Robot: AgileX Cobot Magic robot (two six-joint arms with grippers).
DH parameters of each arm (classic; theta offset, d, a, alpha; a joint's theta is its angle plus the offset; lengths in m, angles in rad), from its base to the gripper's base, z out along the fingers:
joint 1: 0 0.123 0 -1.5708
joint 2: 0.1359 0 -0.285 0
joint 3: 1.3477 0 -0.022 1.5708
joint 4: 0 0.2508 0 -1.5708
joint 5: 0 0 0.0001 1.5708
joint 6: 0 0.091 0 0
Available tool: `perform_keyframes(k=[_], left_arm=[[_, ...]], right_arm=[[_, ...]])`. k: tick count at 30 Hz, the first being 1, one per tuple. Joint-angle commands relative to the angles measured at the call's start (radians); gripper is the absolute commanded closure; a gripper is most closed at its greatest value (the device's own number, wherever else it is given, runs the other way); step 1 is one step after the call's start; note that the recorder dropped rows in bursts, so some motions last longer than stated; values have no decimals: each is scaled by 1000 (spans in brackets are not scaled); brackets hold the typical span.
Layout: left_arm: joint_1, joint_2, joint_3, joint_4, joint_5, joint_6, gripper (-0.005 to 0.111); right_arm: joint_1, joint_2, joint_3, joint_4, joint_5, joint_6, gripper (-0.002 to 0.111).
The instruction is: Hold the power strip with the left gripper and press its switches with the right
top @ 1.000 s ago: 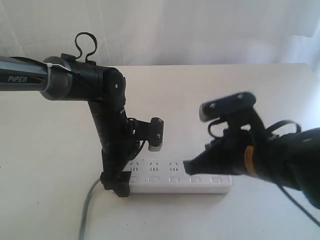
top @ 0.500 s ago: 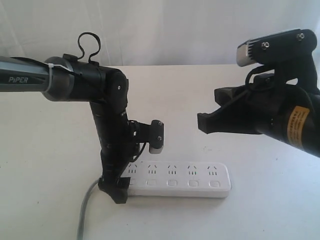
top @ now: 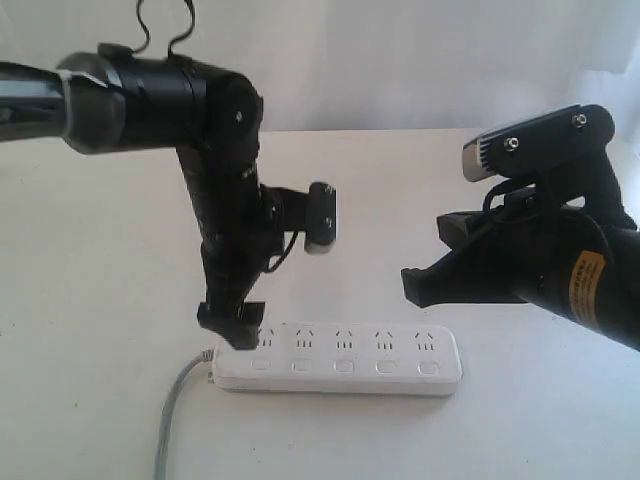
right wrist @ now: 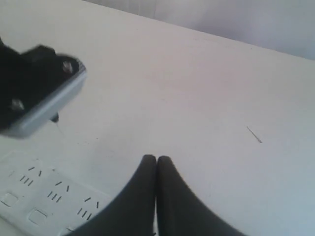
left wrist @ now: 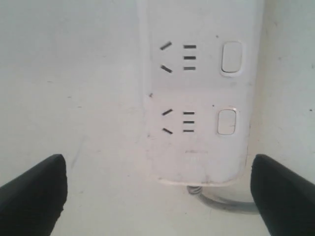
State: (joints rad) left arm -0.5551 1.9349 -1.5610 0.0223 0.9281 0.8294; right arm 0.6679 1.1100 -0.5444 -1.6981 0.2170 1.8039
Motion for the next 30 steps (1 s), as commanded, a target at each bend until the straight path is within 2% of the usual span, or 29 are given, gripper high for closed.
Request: perform_keyframes(k=[1, 10, 14, 16, 18, 22, 23, 24, 26, 30], left_arm=[[-5, -98, -45, -11, 29, -45, 2], [-5, -281, -58, -1, 48, -113, 2], [-5, -371, -58, 81, 70, -188, 6], [-5, -406, -58, 143, 71, -242, 14], [-5, -436, -58, 187, 84, -281, 32], [-5, -484, -58, 287, 146, -417, 98], [-5, -492, -58, 331, 169, -475, 106], [-5, -499, -58, 375, 189, -523, 107], [-5, -518, -58, 363, 193, -551, 107], [-5, -589, -58, 260, 71, -593, 107]], right_arm=[[-1, 2, 12, -3, 45, -13, 108], [-1, 2, 12, -3, 103, -13, 108], [-1, 2, 12, -3, 99, -13, 108], [-1, 2, 12, -3, 99, -13, 108], [-1, 2, 12, -3, 99, -13, 108], [-1, 4, 12, -3, 95, -13, 108], [-1, 4, 12, -3, 91, -13, 108], [-1, 4, 12, -3, 93, -13, 108], [-9, -12, 12, -3, 82, -13, 108], [-78, -96, 12, -3, 52, -13, 108]])
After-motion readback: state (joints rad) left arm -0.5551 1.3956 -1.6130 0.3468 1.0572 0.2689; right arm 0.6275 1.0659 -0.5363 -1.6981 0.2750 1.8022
